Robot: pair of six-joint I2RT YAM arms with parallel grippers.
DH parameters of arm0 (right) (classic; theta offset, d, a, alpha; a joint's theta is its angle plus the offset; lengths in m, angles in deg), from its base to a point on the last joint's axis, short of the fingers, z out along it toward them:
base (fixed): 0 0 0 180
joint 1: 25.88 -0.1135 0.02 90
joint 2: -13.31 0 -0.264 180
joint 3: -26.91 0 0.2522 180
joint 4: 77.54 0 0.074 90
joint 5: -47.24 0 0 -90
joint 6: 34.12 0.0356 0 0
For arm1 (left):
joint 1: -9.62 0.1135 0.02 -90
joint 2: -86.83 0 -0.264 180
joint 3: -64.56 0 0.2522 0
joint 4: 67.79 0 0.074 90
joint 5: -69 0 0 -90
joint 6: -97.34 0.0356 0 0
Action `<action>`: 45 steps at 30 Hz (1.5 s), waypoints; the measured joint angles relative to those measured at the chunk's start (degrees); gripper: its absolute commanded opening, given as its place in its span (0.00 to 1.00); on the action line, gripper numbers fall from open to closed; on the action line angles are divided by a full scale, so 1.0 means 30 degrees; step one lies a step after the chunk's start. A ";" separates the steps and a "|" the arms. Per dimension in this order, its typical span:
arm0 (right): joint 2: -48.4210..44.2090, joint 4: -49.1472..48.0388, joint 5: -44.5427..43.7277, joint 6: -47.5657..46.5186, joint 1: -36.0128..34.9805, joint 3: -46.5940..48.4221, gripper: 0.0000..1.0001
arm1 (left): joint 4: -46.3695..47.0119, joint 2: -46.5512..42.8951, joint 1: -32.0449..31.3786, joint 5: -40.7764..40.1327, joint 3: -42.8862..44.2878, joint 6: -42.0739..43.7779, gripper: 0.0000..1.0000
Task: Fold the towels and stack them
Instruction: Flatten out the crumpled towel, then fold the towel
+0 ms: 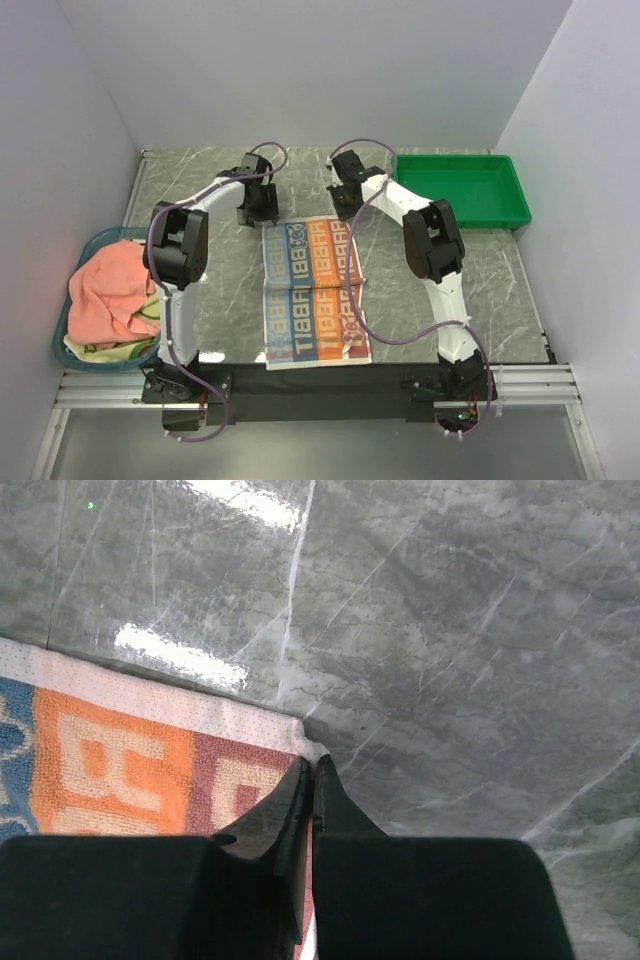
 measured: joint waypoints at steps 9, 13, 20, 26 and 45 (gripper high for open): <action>-0.0204 -0.0561 -0.0007 0.0138 0.0000 -0.0532 0.00 | -0.0138 0.0641 -0.0182 -0.0481 0.1027 -0.0612 0.64; -0.0408 -0.0969 -0.0007 0.0160 0.0000 -0.0940 0.00 | -0.0379 0.0685 -0.0466 -0.1144 0.0809 -0.0699 0.59; -0.0685 -0.1559 -0.0015 0.0226 0.0000 -0.1515 0.00 | -0.0255 0.0597 -0.0933 -0.2375 0.0539 -0.0838 0.54; -0.0925 -0.2127 0.0015 0.0291 0.0000 -0.2062 0.00 | -0.0474 0.0896 -0.1049 -0.2827 0.0845 -0.1209 0.39; -0.1151 -0.2506 -0.0197 0.0423 0.0000 -0.2317 0.00 | -0.0882 0.1413 -0.1282 -0.2951 0.1938 -0.0998 0.01</action>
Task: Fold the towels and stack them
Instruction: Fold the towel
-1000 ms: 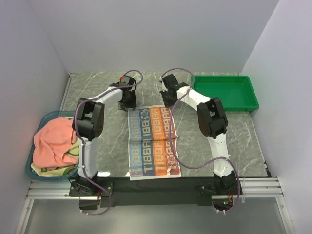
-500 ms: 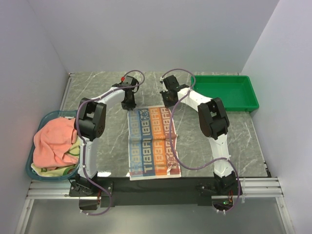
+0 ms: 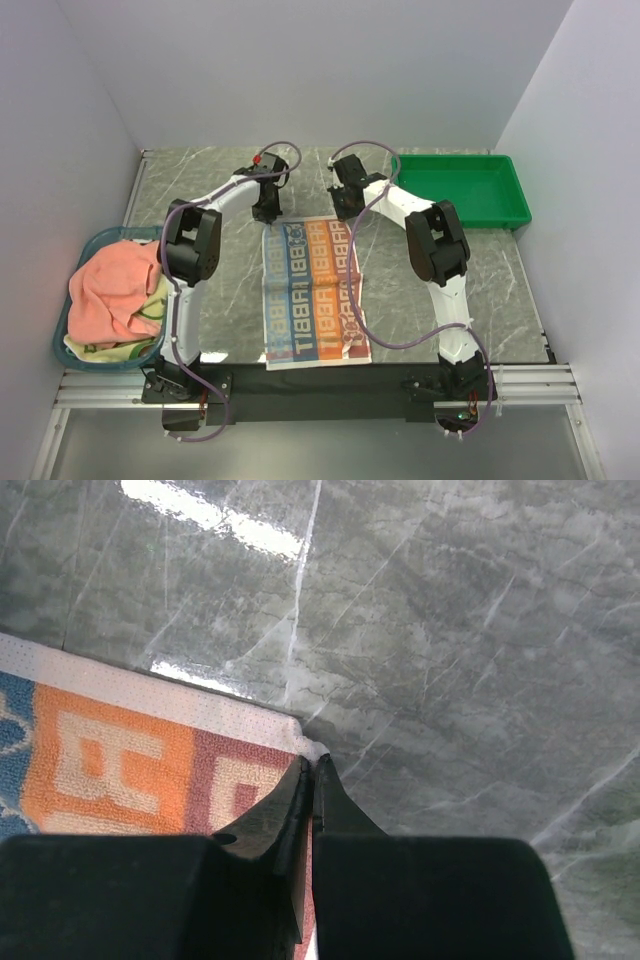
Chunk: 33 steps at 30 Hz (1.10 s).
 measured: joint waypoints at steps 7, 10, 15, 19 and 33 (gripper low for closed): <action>-0.0007 0.0044 -0.1173 0.0204 0.0291 0.1596 0.00 | -0.0911 0.0918 0.0277 -0.0386 0.3738 0.1202 0.01; -0.0029 -0.0707 -0.1749 0.0306 0.0539 0.2761 0.00 | -0.0619 0.0954 0.0634 -0.0415 0.5472 0.1632 0.01; -0.0036 -0.2725 -0.2601 0.0350 0.0736 0.4488 0.00 | 0.0896 0.1122 0.1268 -0.0262 0.7657 0.2040 0.01; 0.0168 -0.3650 -0.2863 0.0175 0.0816 0.6113 0.00 | 0.2353 0.1377 0.1763 0.0197 0.8546 0.2047 0.01; -0.1996 -0.5741 -0.1829 -0.0284 0.0838 0.0758 0.00 | 0.4962 -0.0831 0.2076 0.2492 0.2710 0.2382 0.01</action>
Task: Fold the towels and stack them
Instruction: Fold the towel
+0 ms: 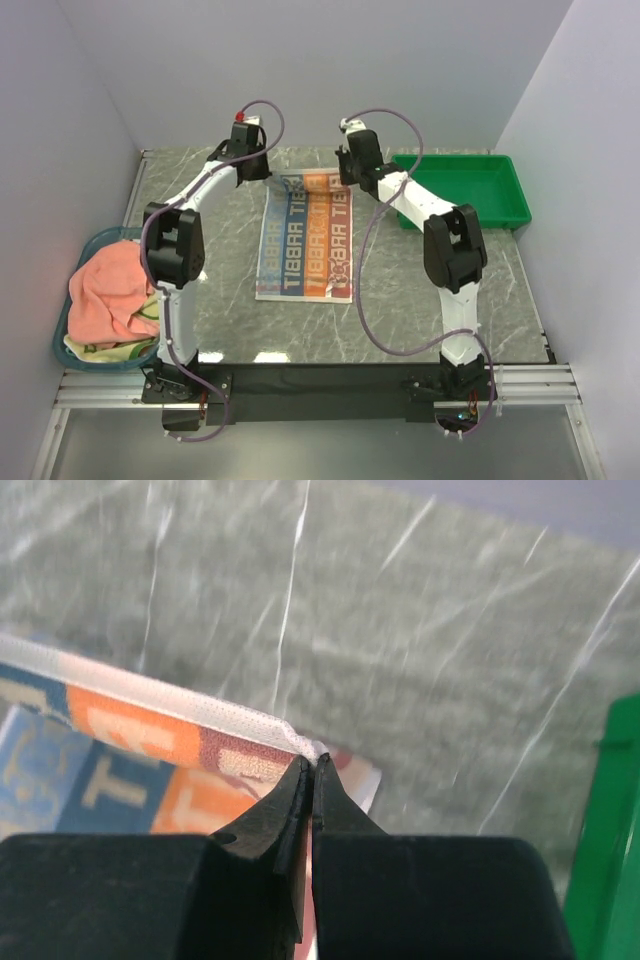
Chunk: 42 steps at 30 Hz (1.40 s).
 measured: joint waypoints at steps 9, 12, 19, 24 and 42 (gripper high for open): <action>-0.4437 -0.0648 0.0852 0.0328 -0.0568 -0.4794 0.00 | 0.0328 -0.4226 -0.0022 0.0976 -0.4364 -0.0306 0.01; -0.5989 -0.0882 0.1035 0.0758 -0.0816 -0.6368 0.00 | 0.0204 -0.5428 -0.0029 0.1282 -0.5595 -0.0962 0.01; -0.8153 -0.0816 0.1858 0.2047 -0.1304 -1.0120 0.00 | -0.0197 -0.7220 -0.0095 0.2477 -0.9828 -0.2973 0.01; -0.9216 -0.0525 0.2208 0.2798 -0.1916 -1.2196 0.00 | -0.0634 -0.8138 -0.0095 0.2885 -1.1781 -0.3905 0.01; -1.2014 -0.0466 0.2098 0.5326 -0.3198 -1.6007 0.00 | -0.0561 -1.2138 -0.1020 0.2317 -1.6458 -0.6091 0.01</action>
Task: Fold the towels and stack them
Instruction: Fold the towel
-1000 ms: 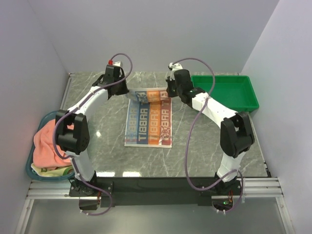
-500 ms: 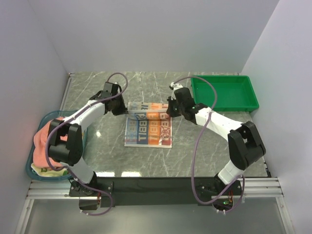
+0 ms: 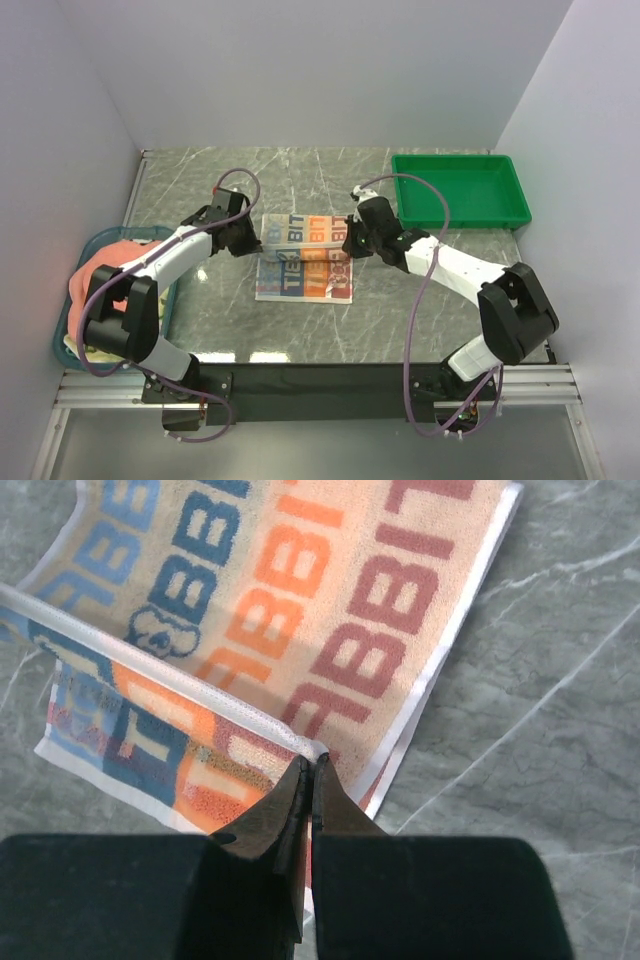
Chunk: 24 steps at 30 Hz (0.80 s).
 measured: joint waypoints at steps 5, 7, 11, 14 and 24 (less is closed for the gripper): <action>-0.0444 -0.0073 -0.0182 0.0197 0.0000 -0.0364 0.00 | 0.0007 -0.0022 -0.0262 -0.0095 0.0000 -0.0109 0.01; -0.0525 -0.0102 -0.0262 0.0204 0.0000 -0.0452 0.00 | 0.0007 -0.0073 -0.0364 -0.0189 0.0000 -0.0160 0.01; -0.0576 -0.0124 -0.0408 0.0291 0.0000 -0.0554 0.00 | -0.0007 -0.0525 -0.0532 -0.0415 -0.0262 -0.0291 0.01; -0.0874 -0.0124 -0.0408 0.0386 -0.0080 -0.0852 0.00 | -0.0102 -0.1049 -0.0619 -0.0466 -0.0444 -0.0299 0.01; -0.2237 -0.0226 -0.0393 0.0860 -0.0226 -0.1552 0.00 | 0.0087 -0.1814 -0.0692 -0.0364 -0.1056 -0.0401 0.01</action>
